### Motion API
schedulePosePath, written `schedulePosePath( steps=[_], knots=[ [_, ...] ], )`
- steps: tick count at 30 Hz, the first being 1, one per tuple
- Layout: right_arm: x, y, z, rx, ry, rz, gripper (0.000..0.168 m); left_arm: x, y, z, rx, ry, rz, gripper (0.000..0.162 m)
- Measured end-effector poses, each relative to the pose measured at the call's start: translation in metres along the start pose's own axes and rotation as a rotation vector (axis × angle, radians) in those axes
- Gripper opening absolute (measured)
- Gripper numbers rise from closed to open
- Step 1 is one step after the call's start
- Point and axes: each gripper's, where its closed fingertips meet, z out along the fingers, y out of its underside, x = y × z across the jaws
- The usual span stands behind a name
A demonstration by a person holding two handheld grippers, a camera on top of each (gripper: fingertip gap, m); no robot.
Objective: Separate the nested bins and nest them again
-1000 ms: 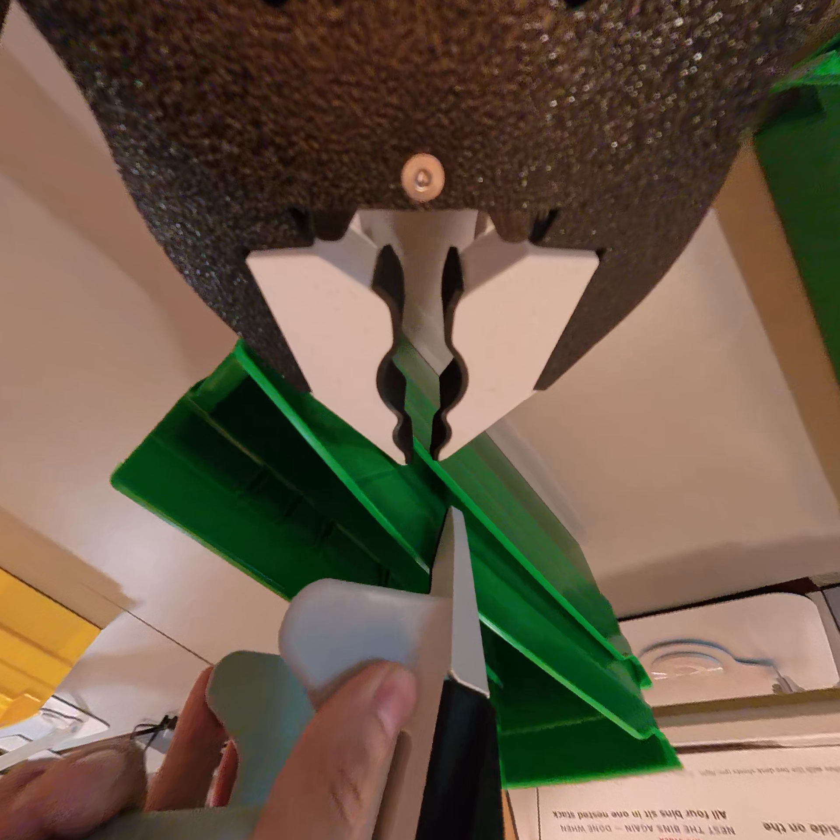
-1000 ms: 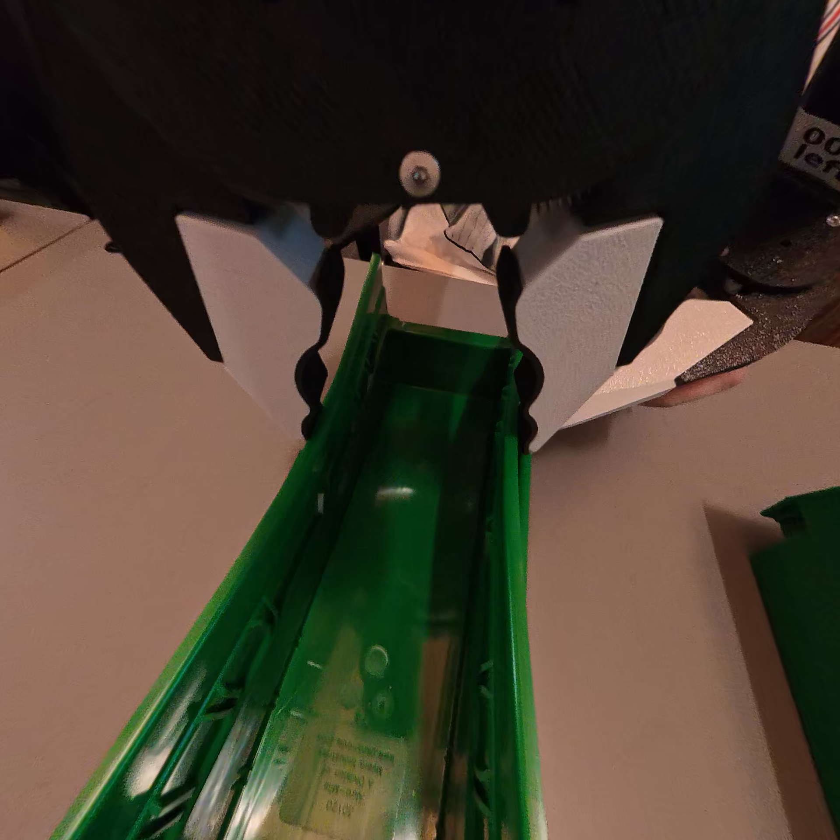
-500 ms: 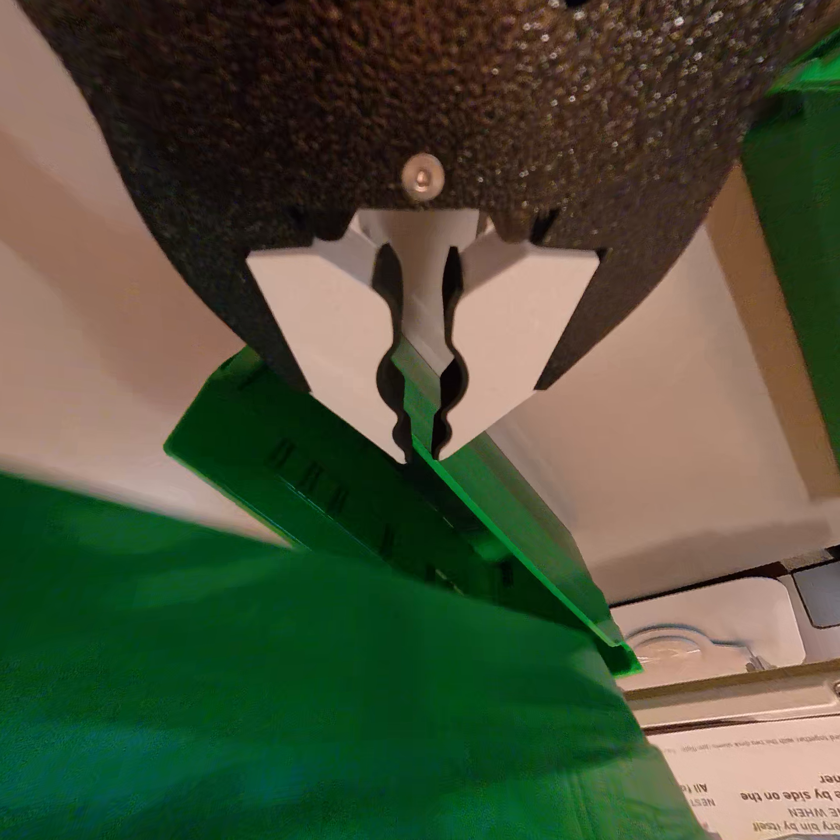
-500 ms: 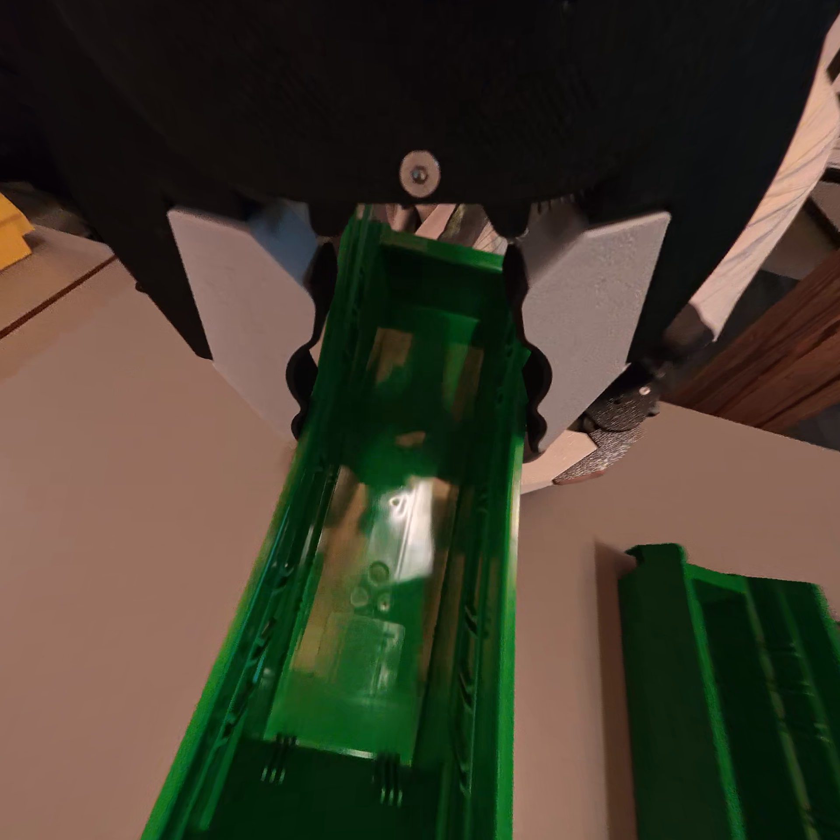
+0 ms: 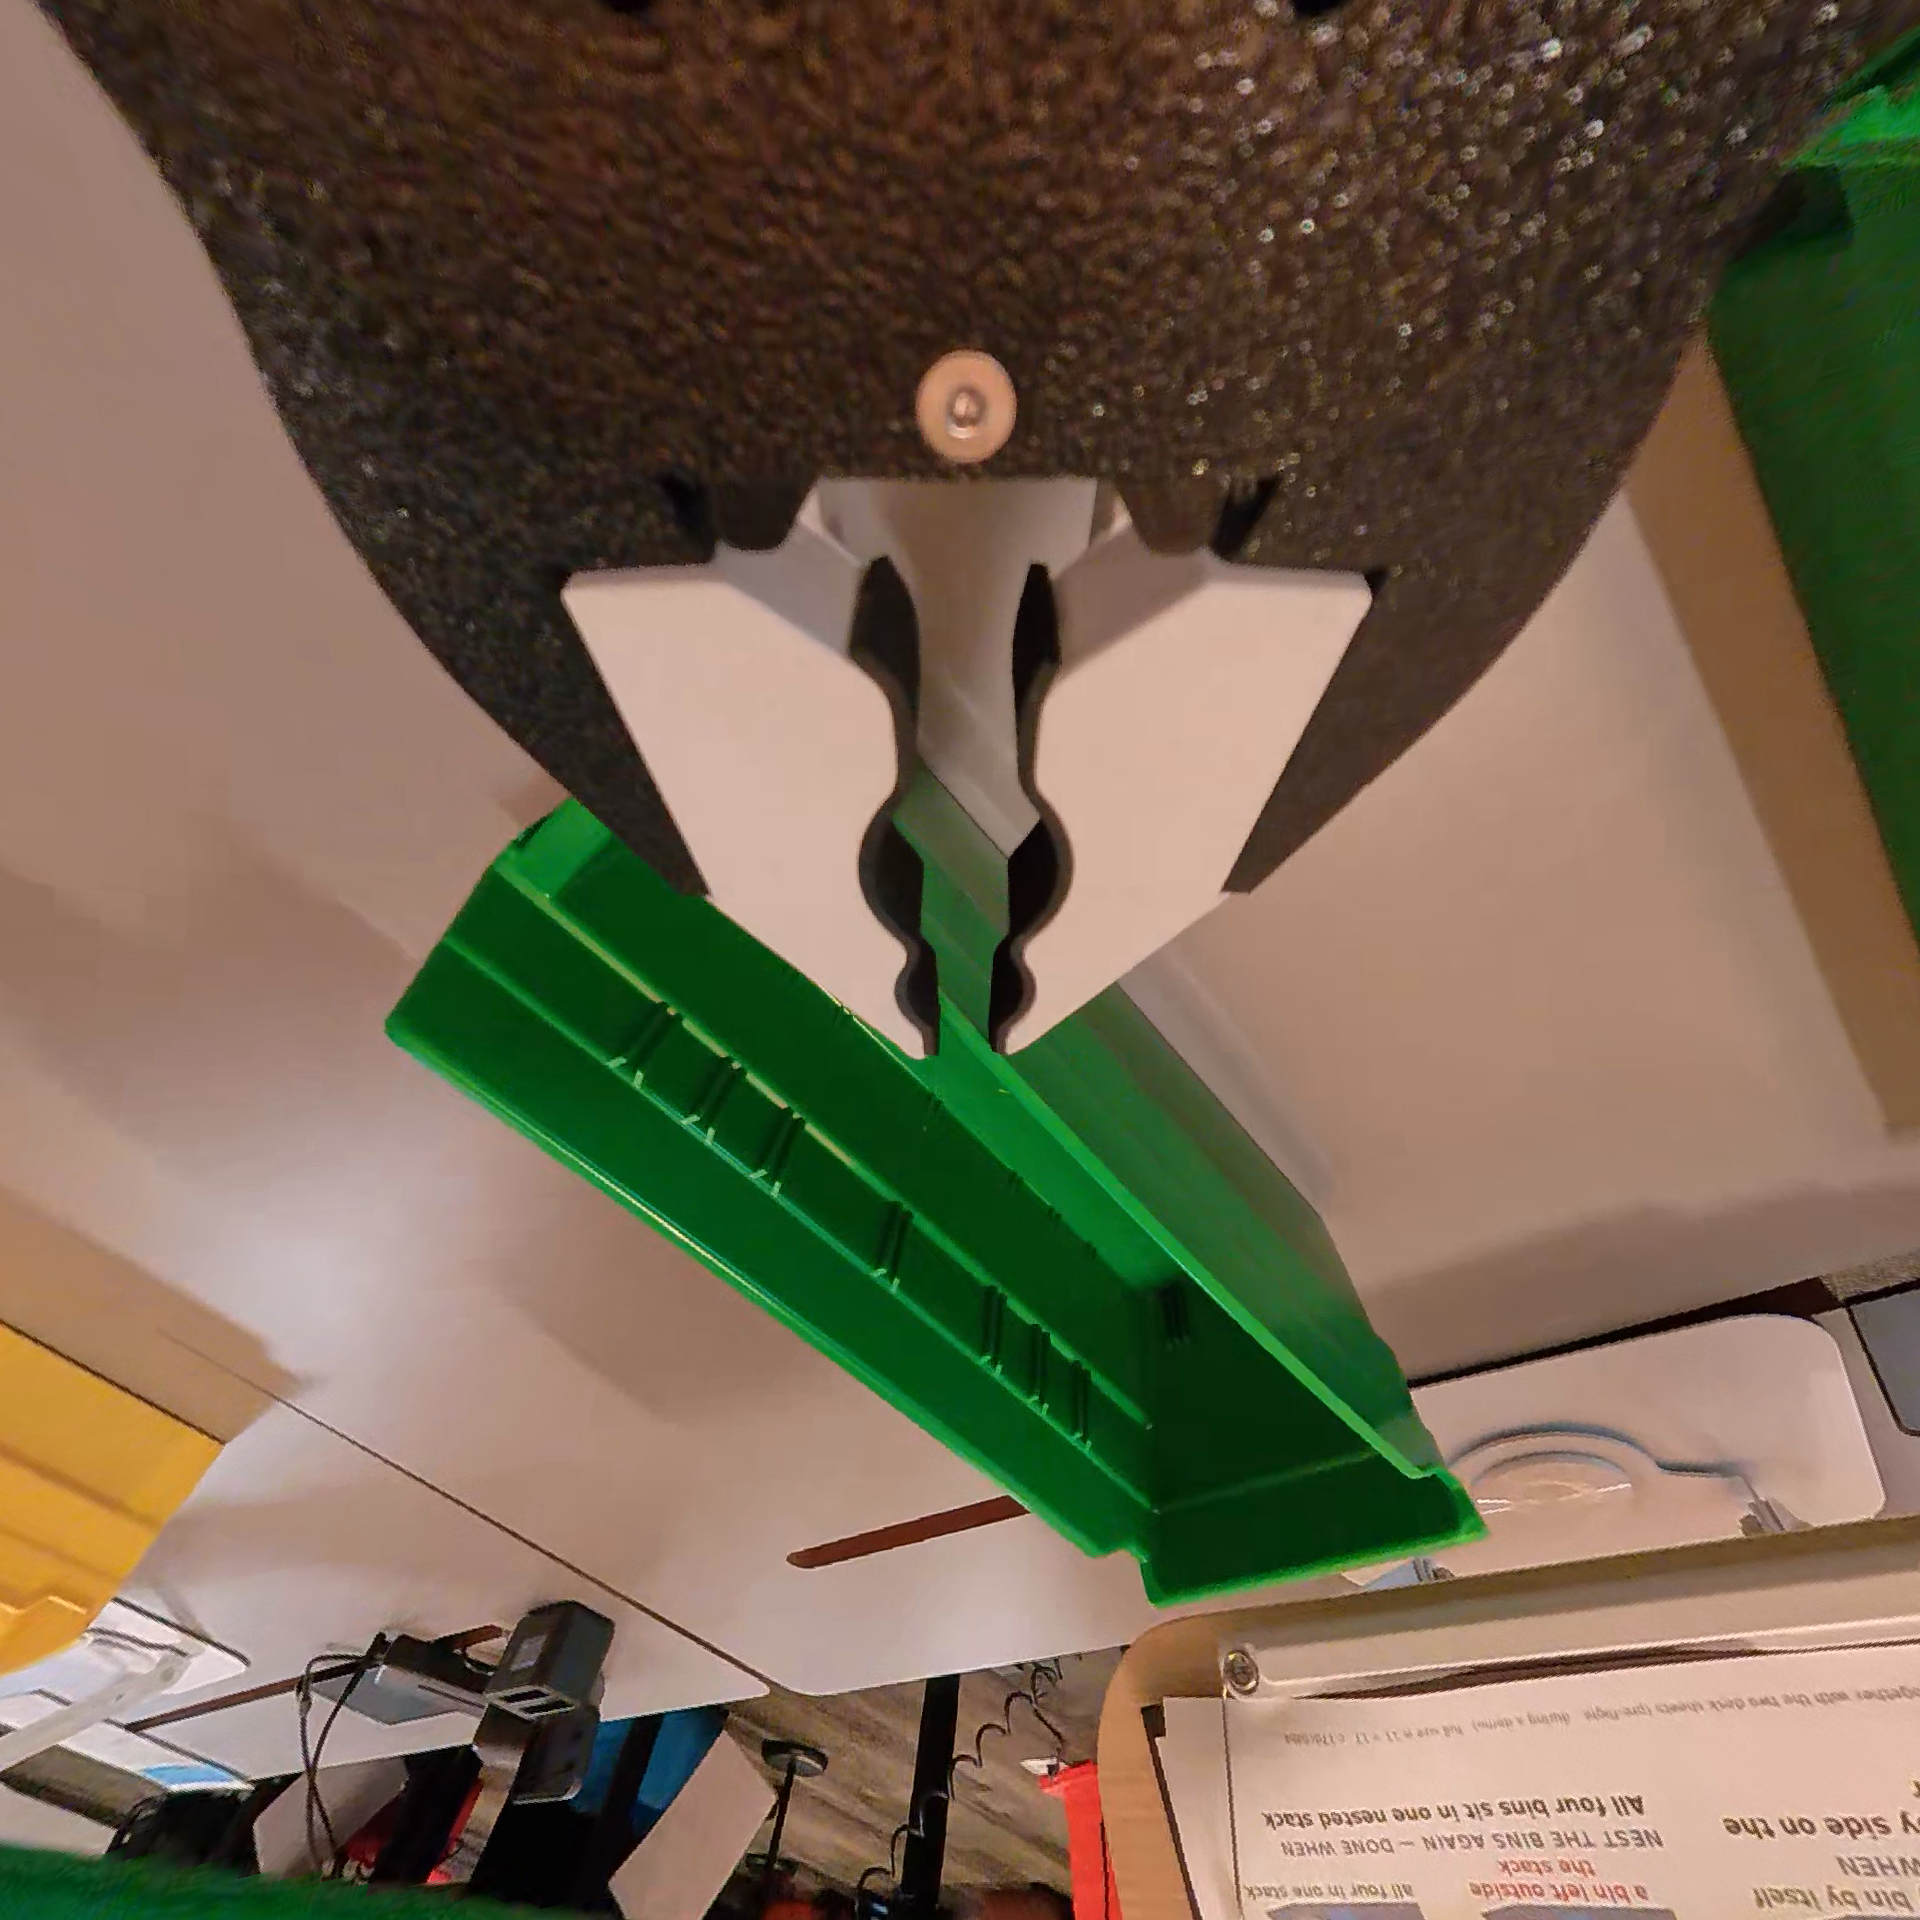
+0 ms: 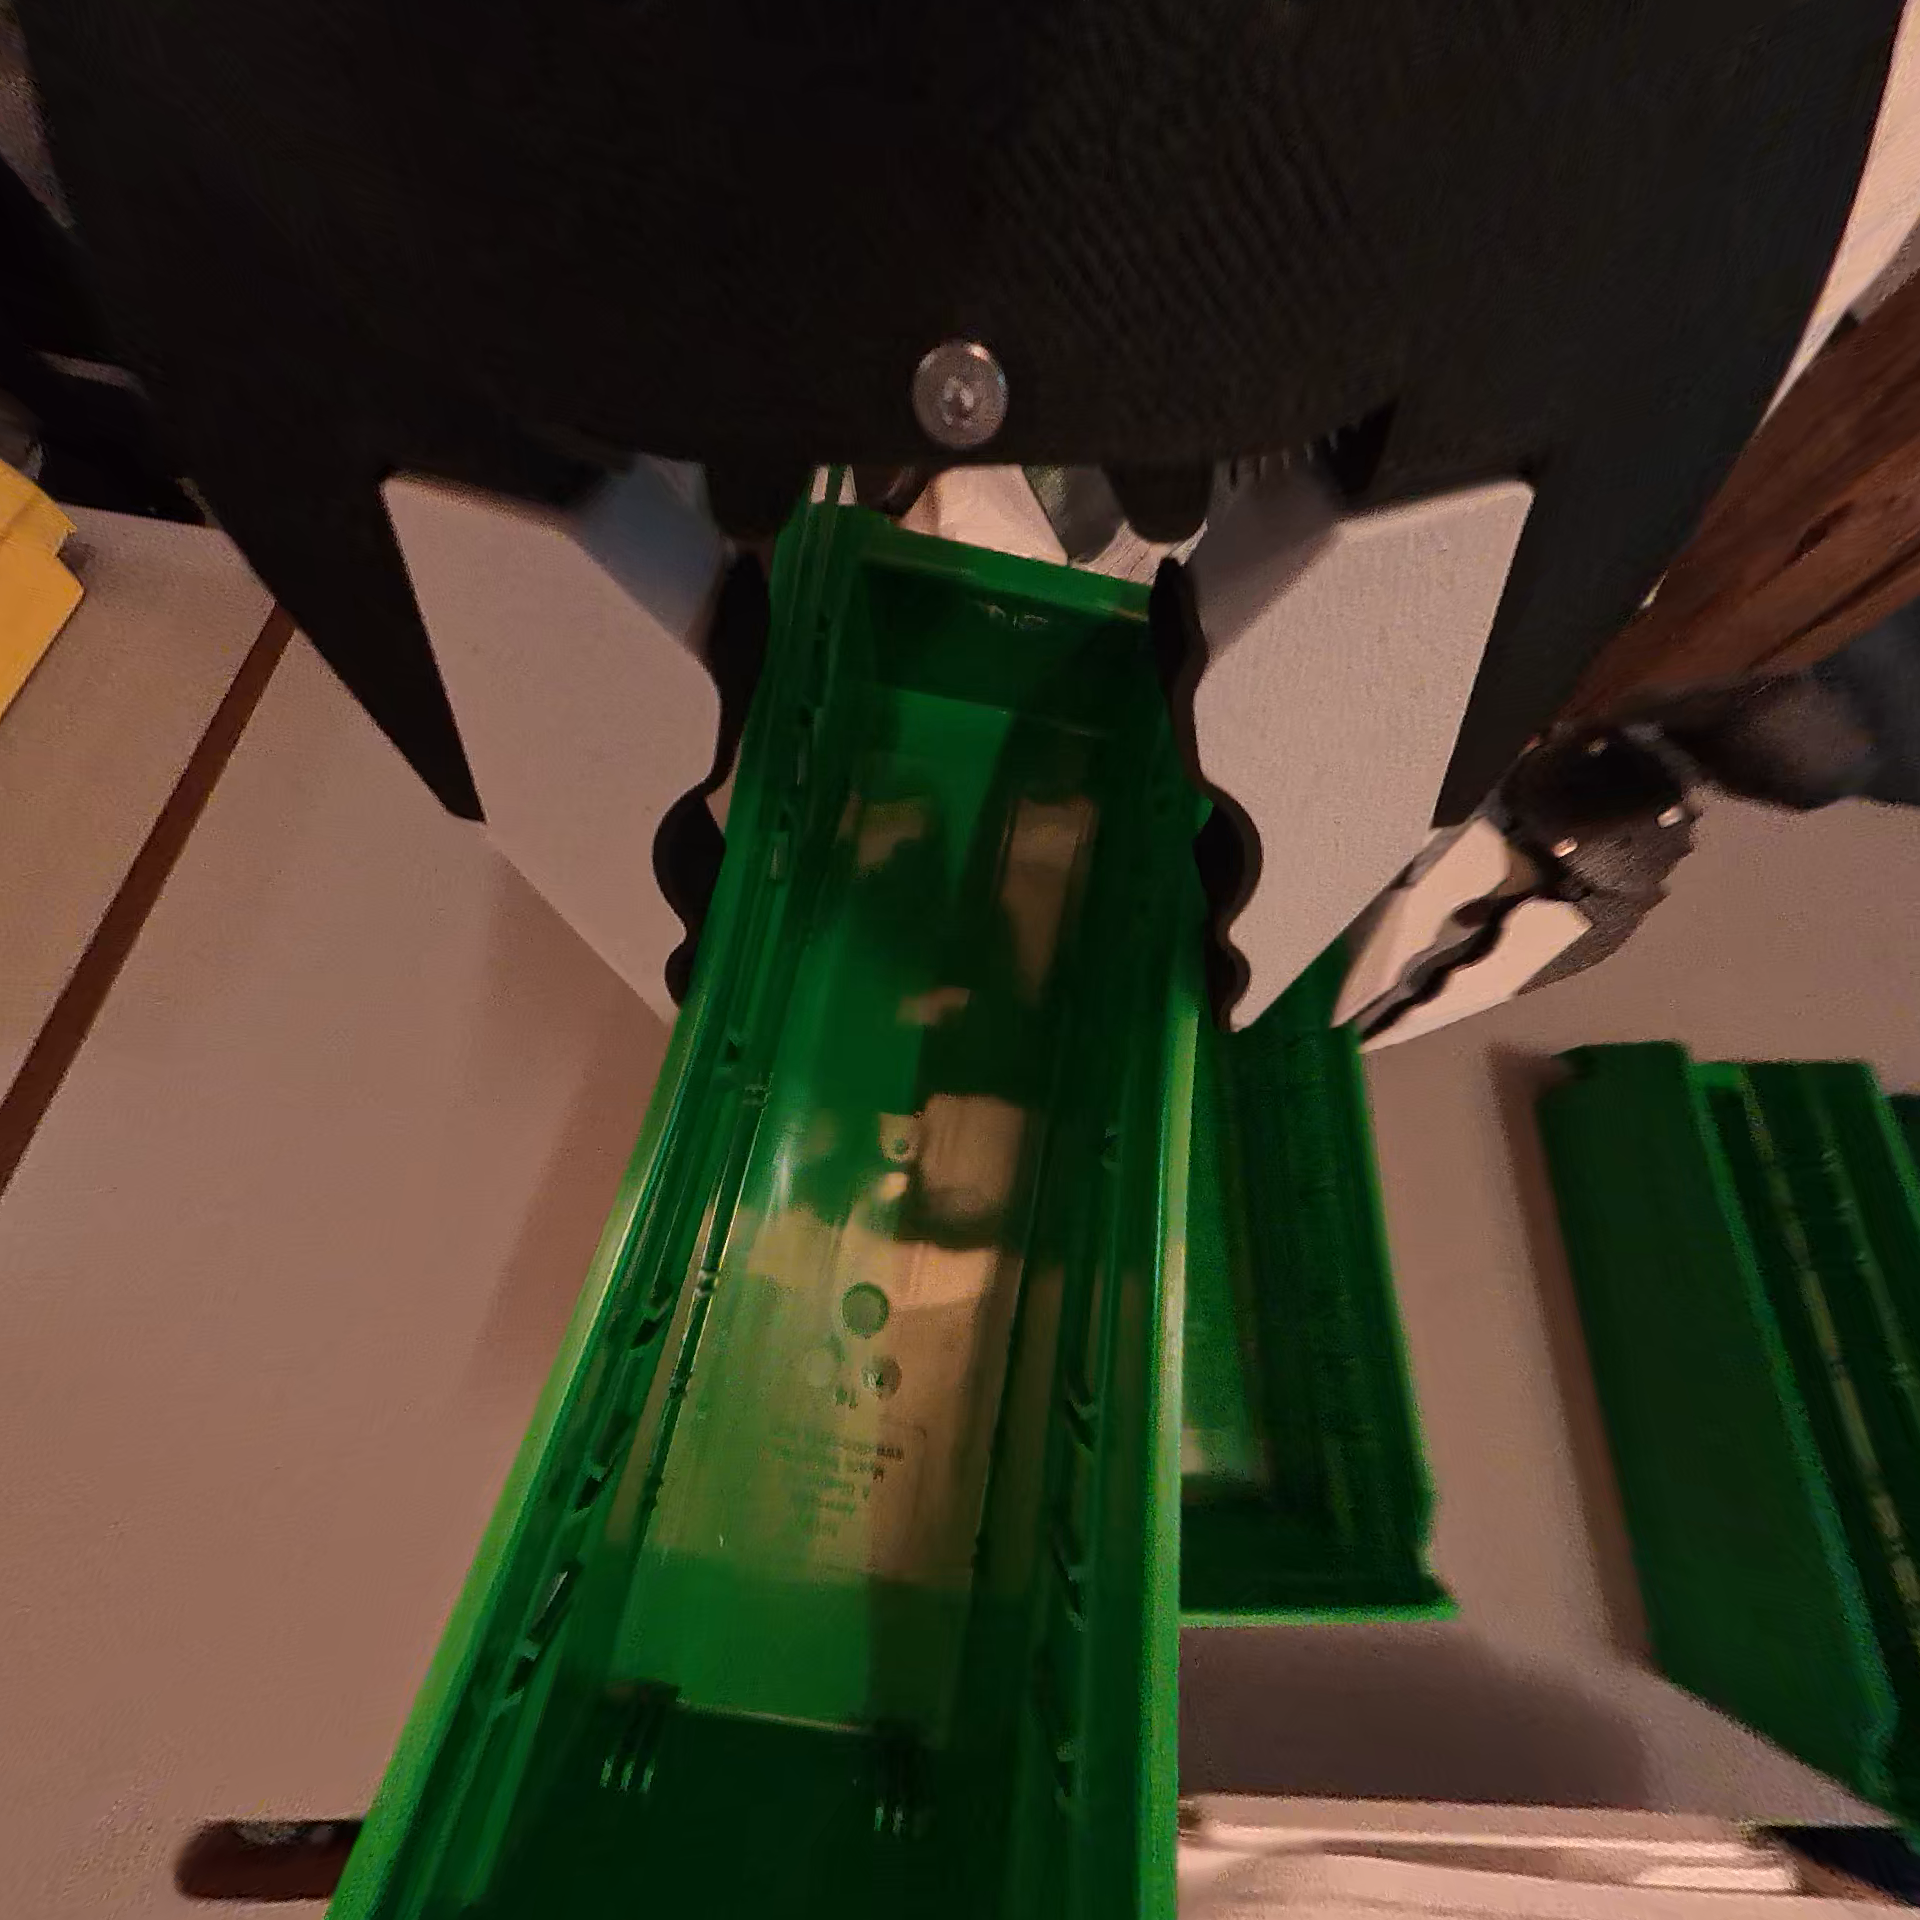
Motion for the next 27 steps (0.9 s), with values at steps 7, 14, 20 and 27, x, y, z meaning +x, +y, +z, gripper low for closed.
schedulePosePath(
  steps=[7,14,20,27],
  knots=[
    [0.093,0.012,0.071,-0.022,0.072,0.083,0.095,0.000,0.000,0.000,0.000,0.017,-0.008,0.007],
    [0.137,0.020,0.113,0.012,0.041,0.113,0.096,0.000,0.000,0.000,-0.002,0.014,-0.002,0.007],
    [0.167,0.022,0.124,0.037,0.089,0.101,0.097,0.000,0.000,0.000,-0.001,-0.004,0.018,0.008],
    [0.175,0.027,0.145,0.055,0.071,0.077,0.101,0.000,0.000,0.000,0.006,-0.003,0.022,0.008]
  ],
)
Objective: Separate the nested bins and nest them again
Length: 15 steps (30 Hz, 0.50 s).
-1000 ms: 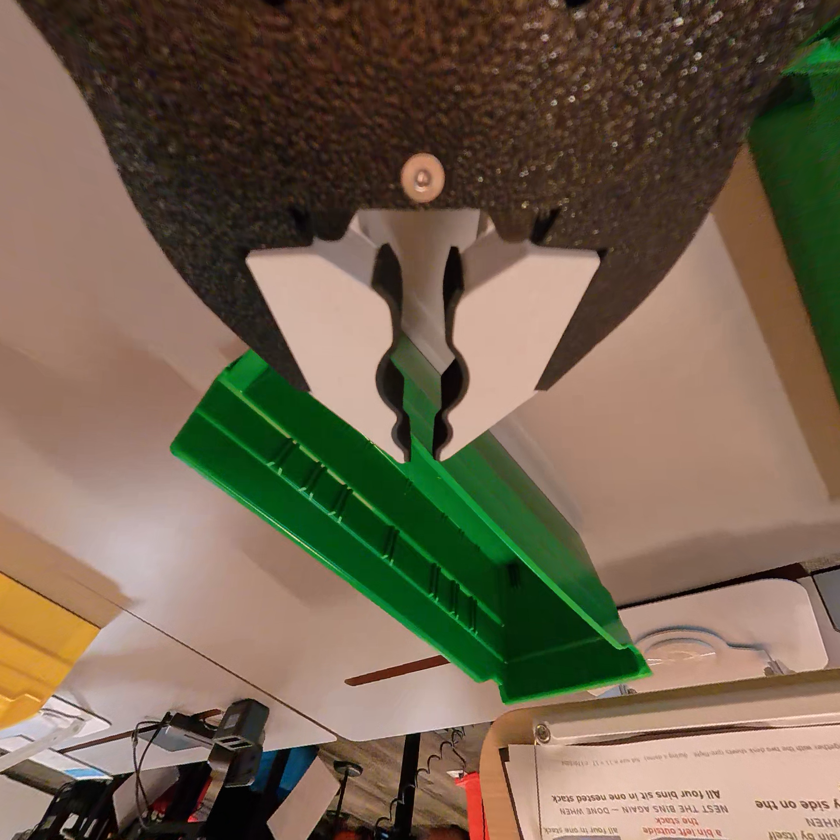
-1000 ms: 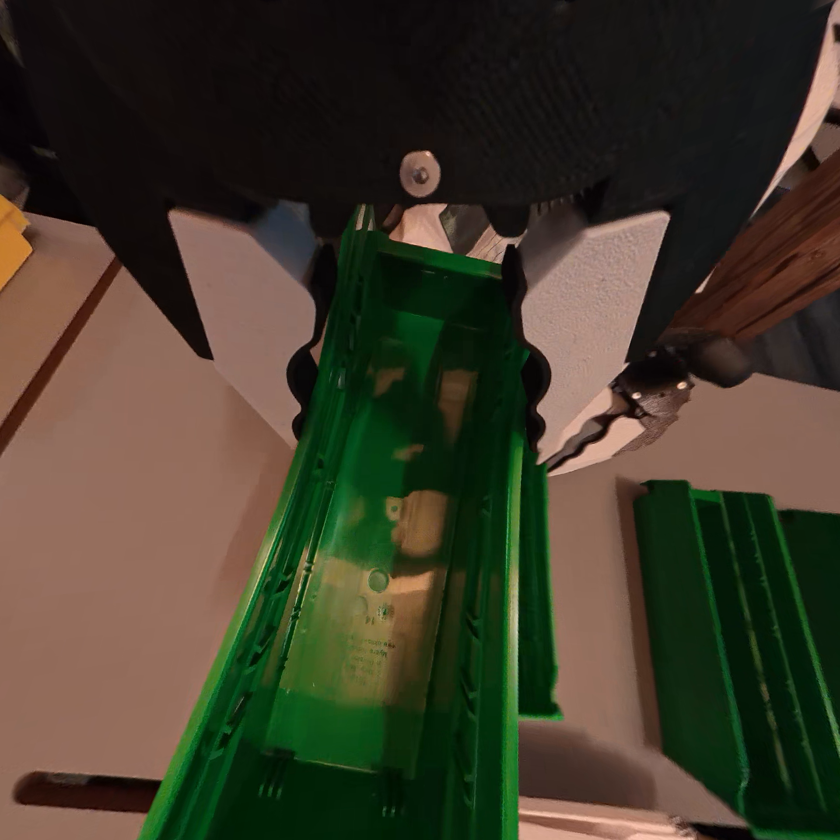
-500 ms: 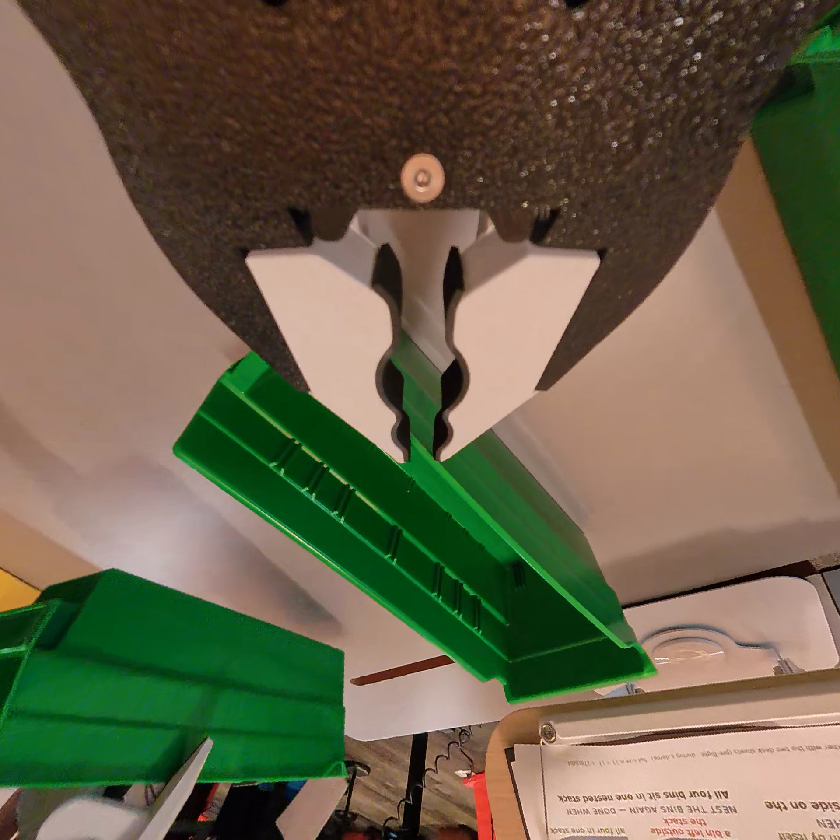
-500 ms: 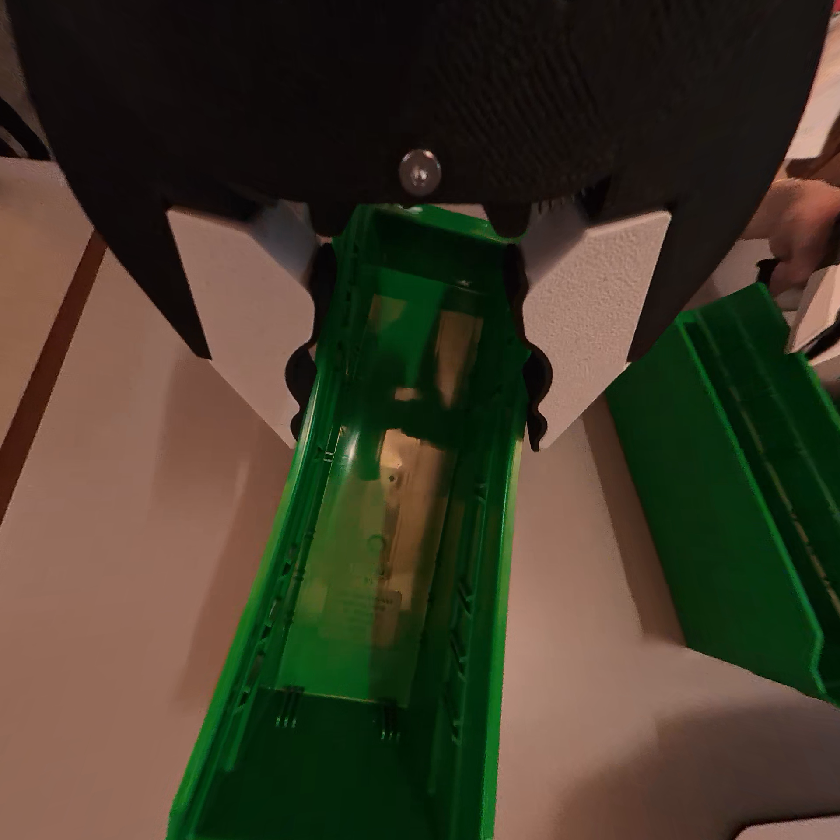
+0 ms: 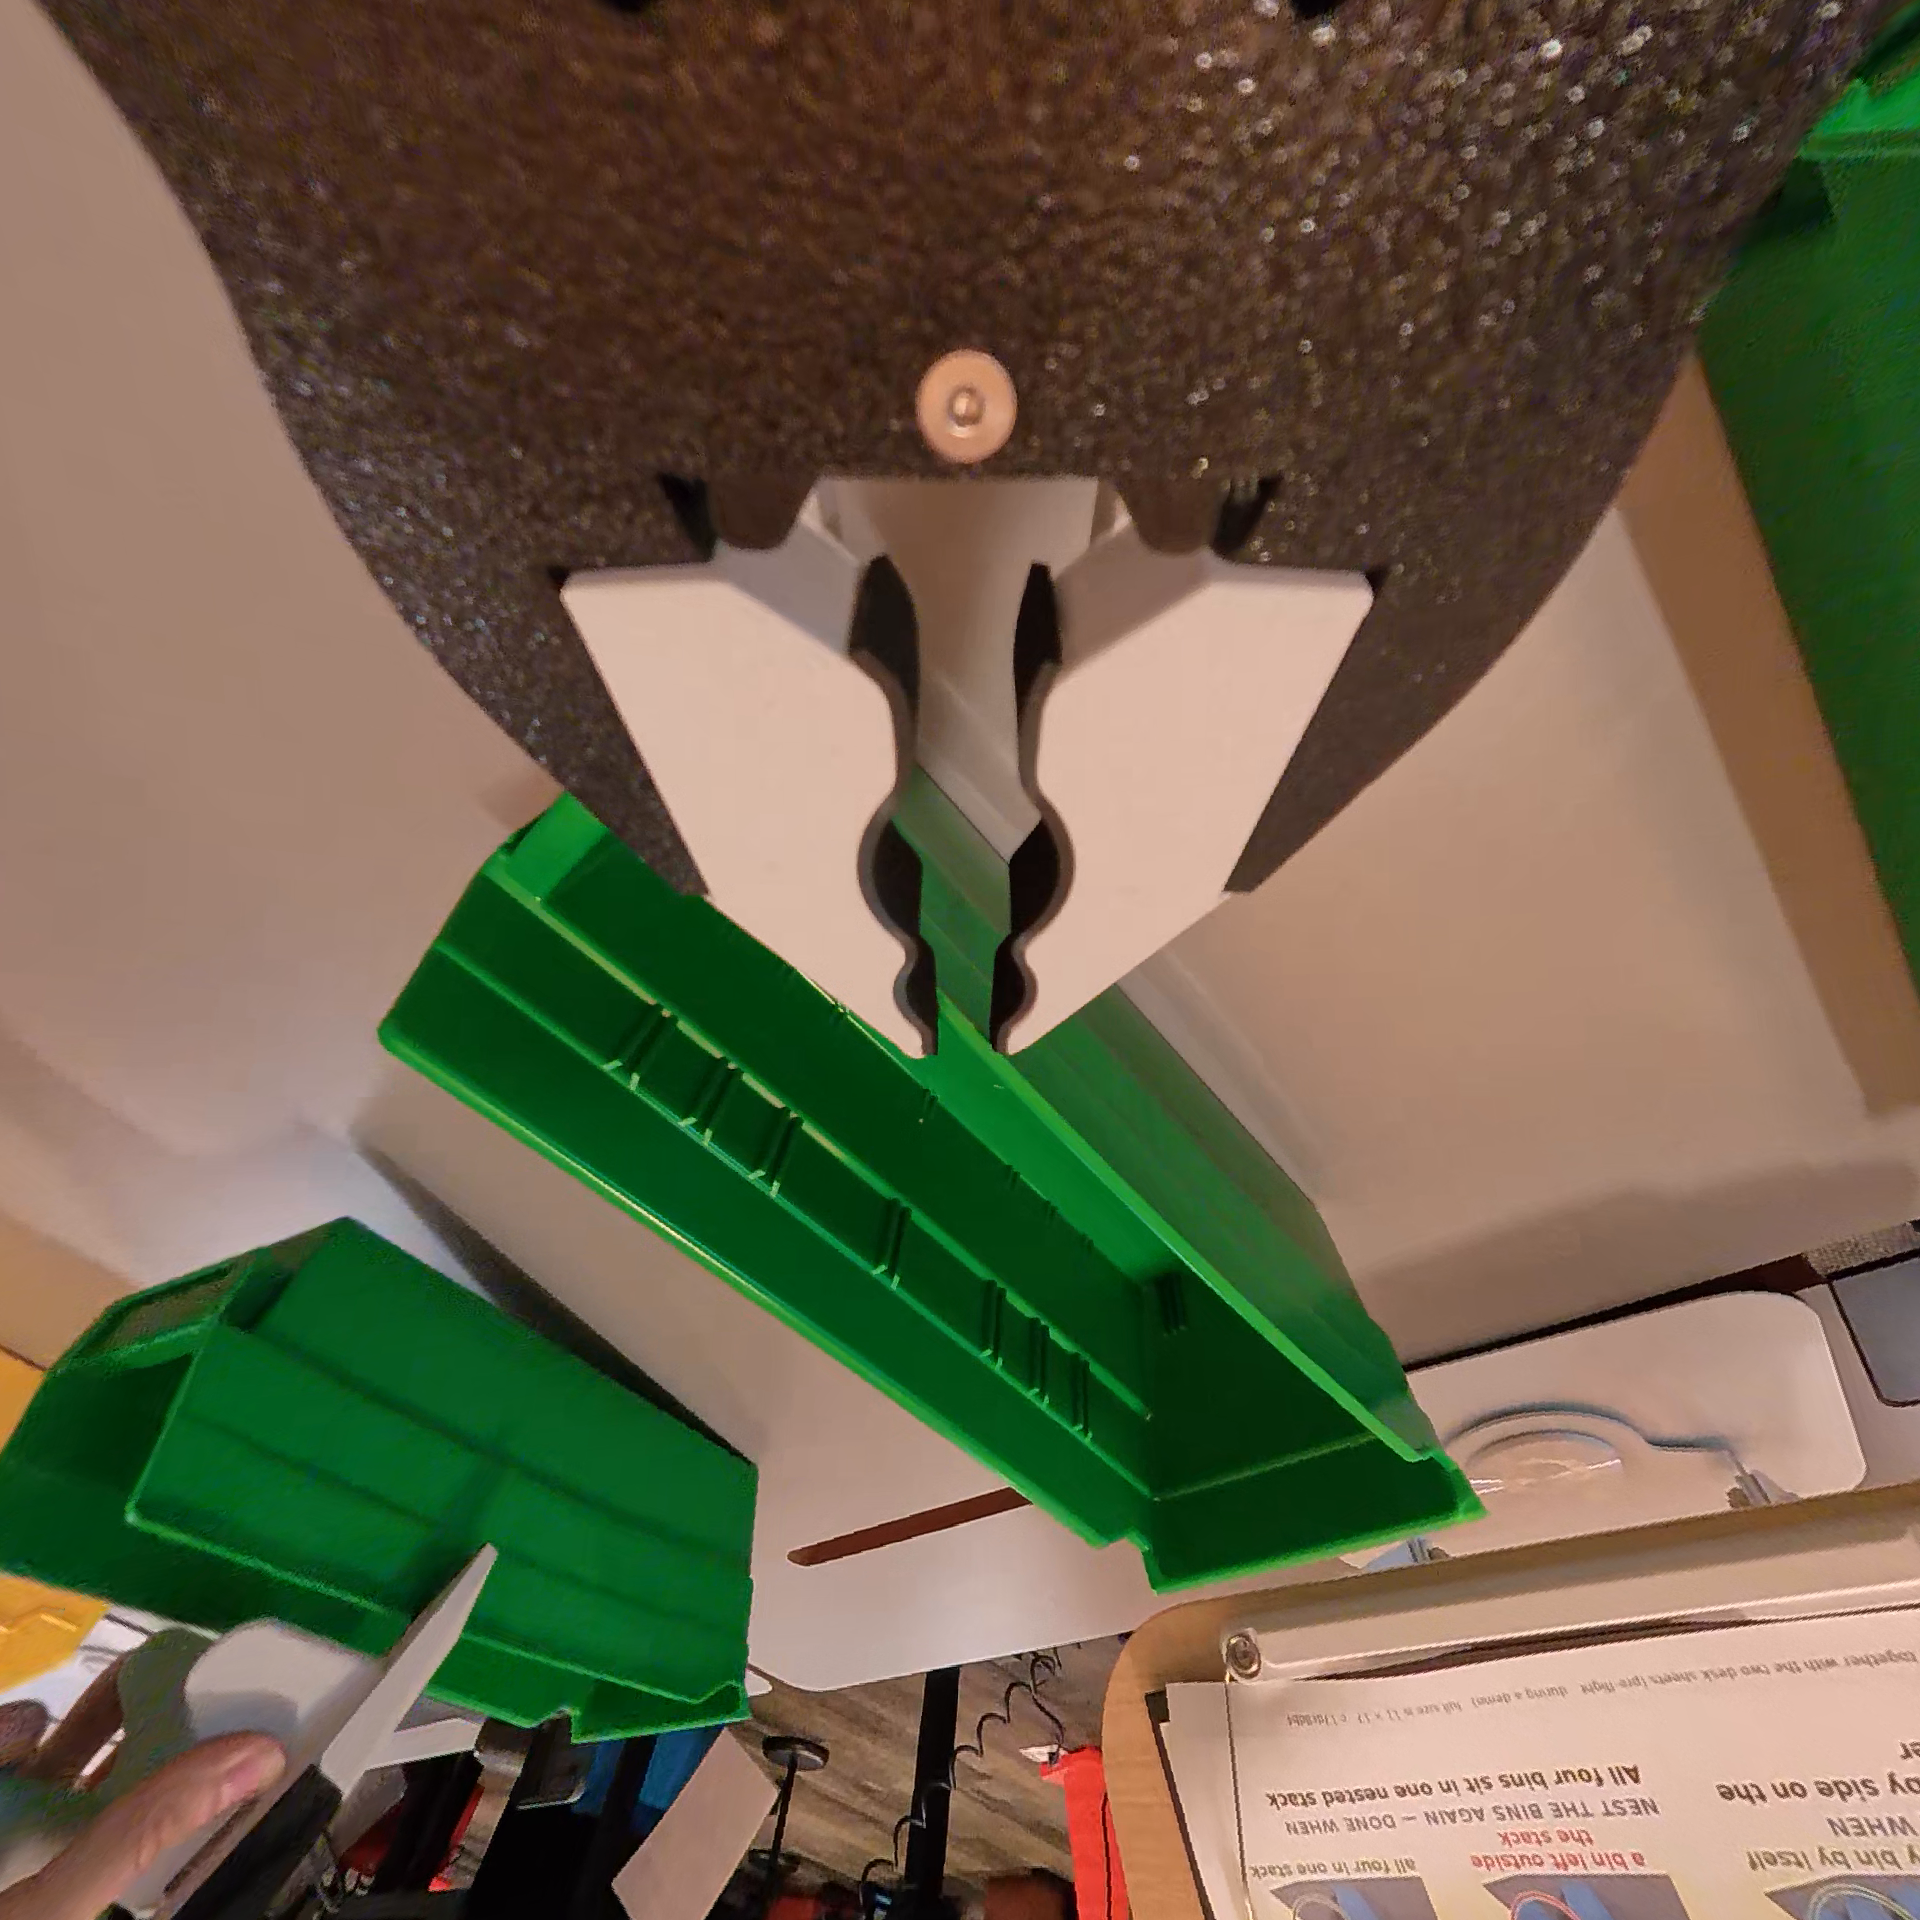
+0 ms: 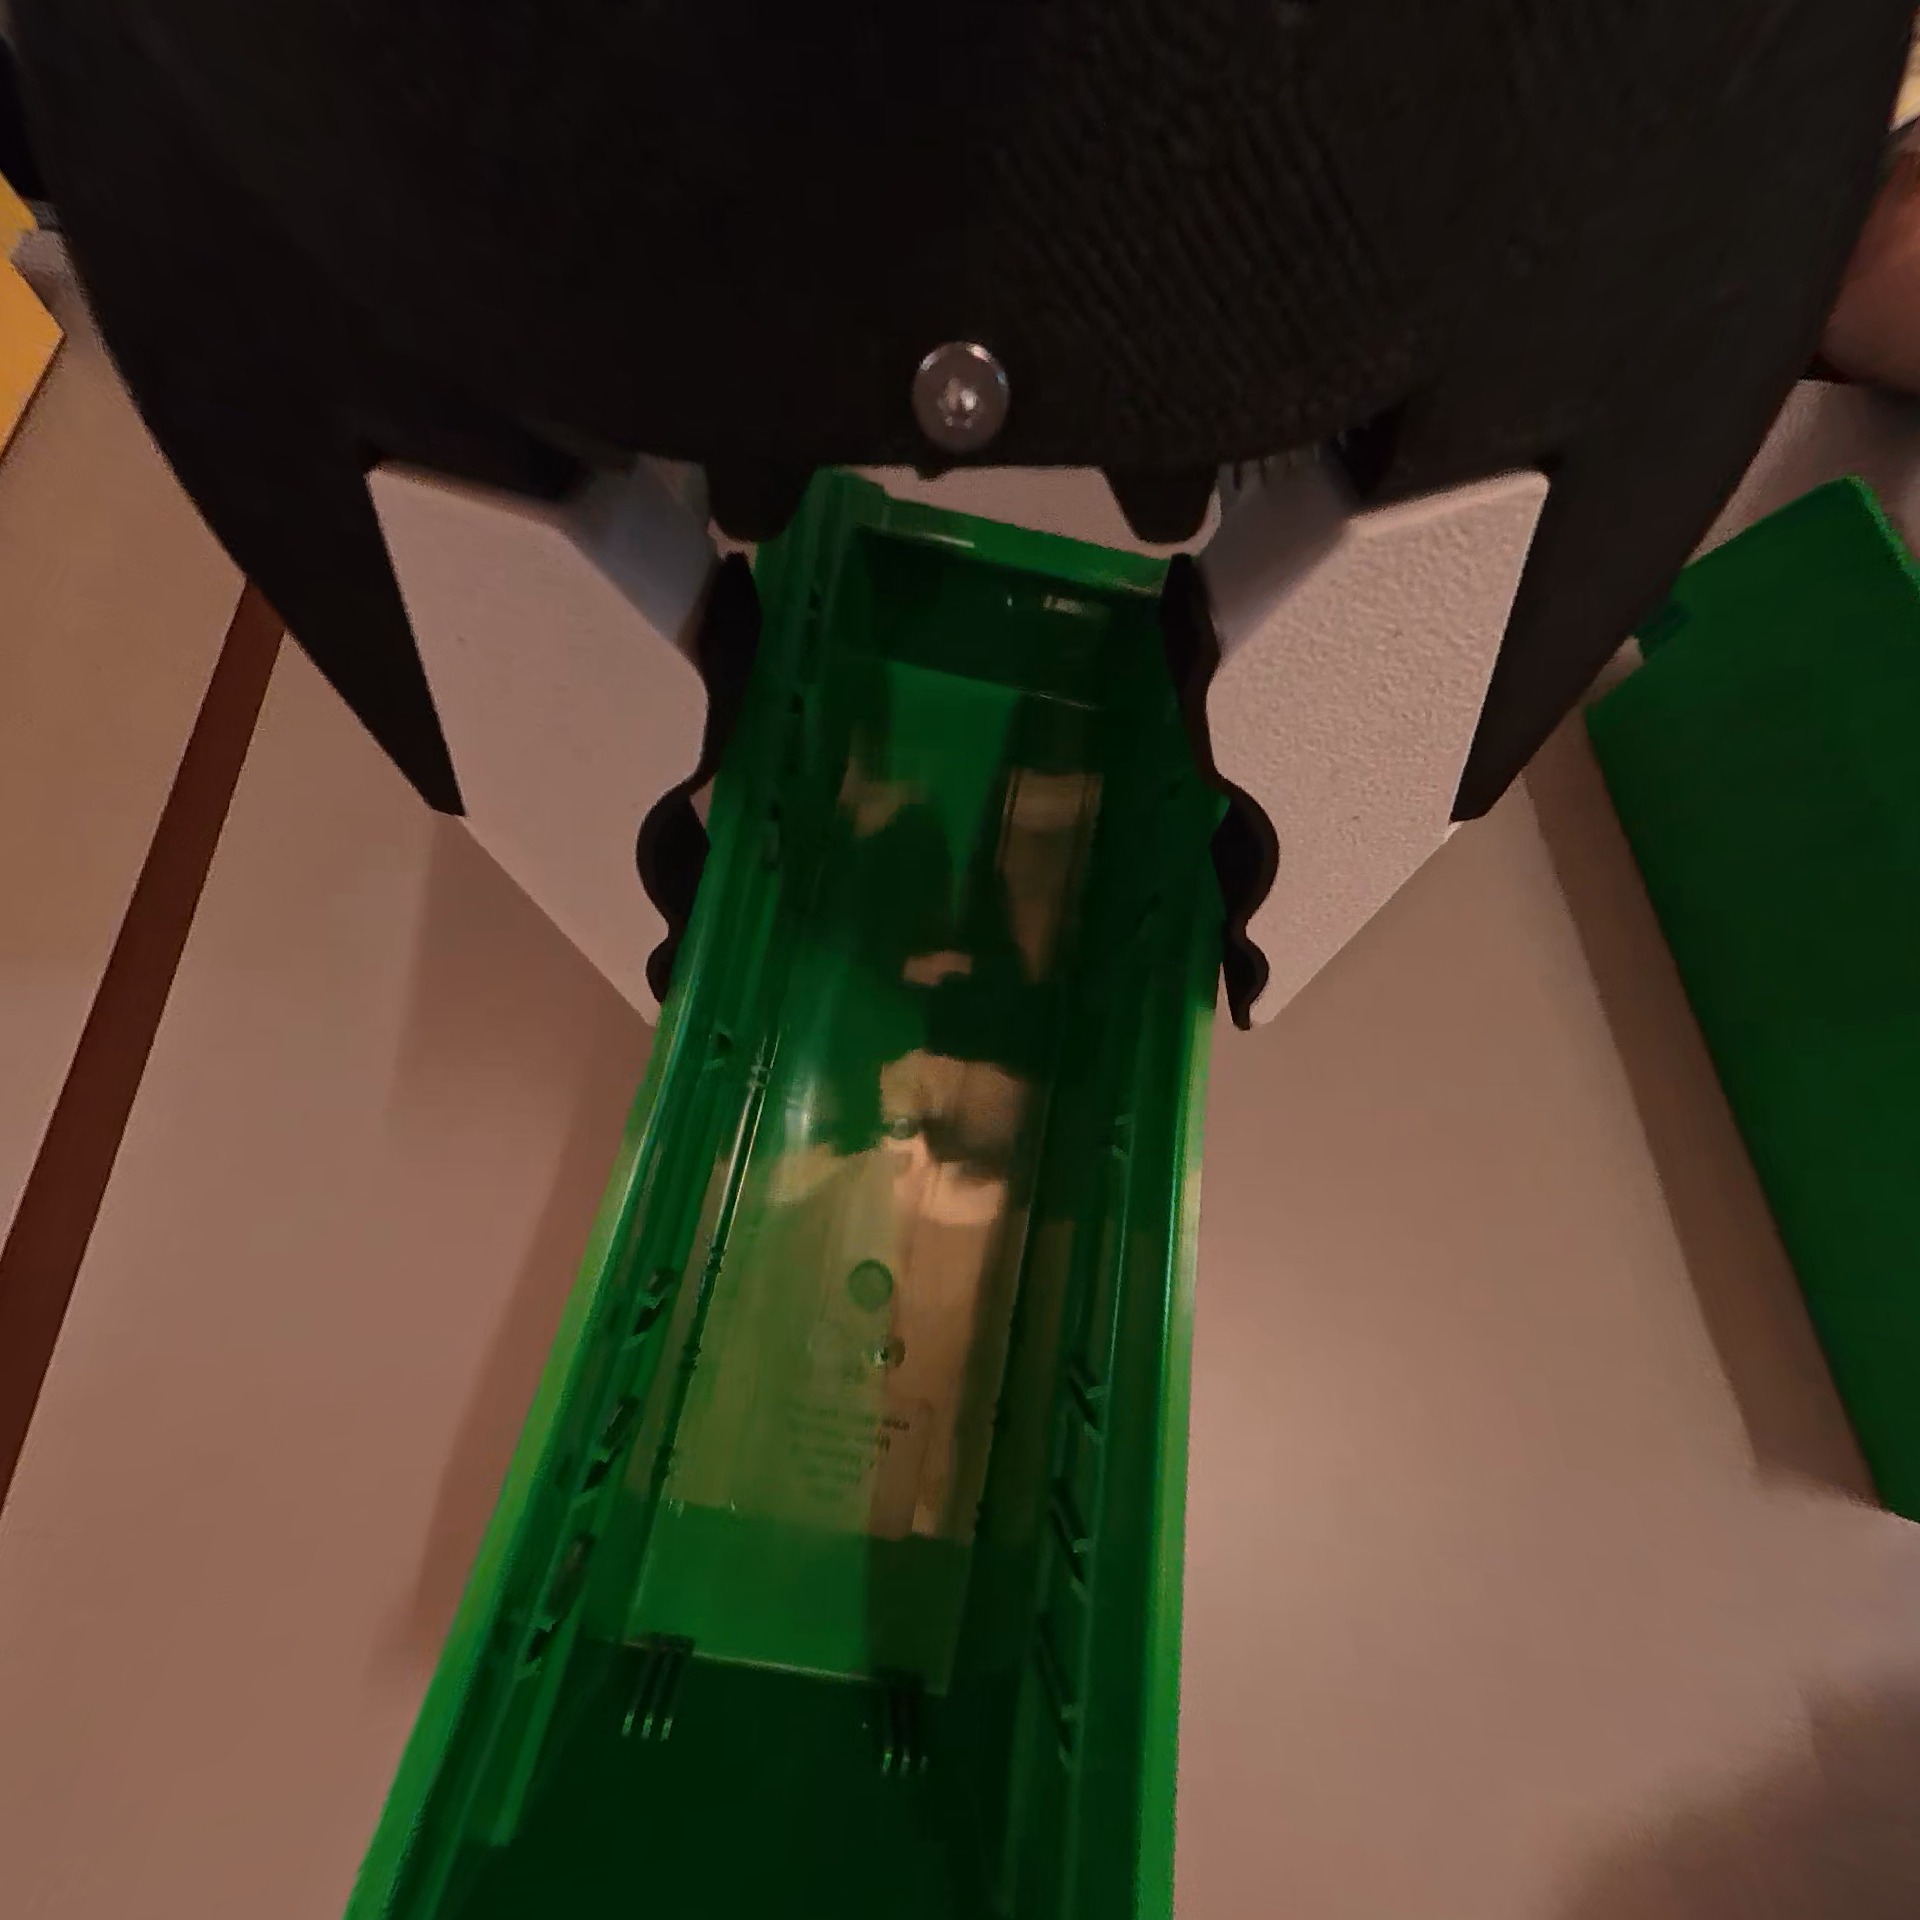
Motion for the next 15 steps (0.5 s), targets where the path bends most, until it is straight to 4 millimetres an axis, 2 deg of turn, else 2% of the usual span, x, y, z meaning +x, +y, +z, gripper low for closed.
schedulePosePath(
  steps=[4,7,15],
  knots=[
    [0.007,0.010,0.016,-0.019,0.003,-0.002,0.109,0.000,0.000,0.000,0.000,0.003,-0.002,0.008],
    [0.009,0.004,0.017,0.038,-0.007,-0.003,0.108,0.000,0.000,0.000,0.002,0.006,-0.002,0.008],
    [0.010,0.002,0.019,0.072,0.011,-0.022,0.119,-0.001,0.000,0.000,0.002,0.020,-0.013,0.009]
  ],
)
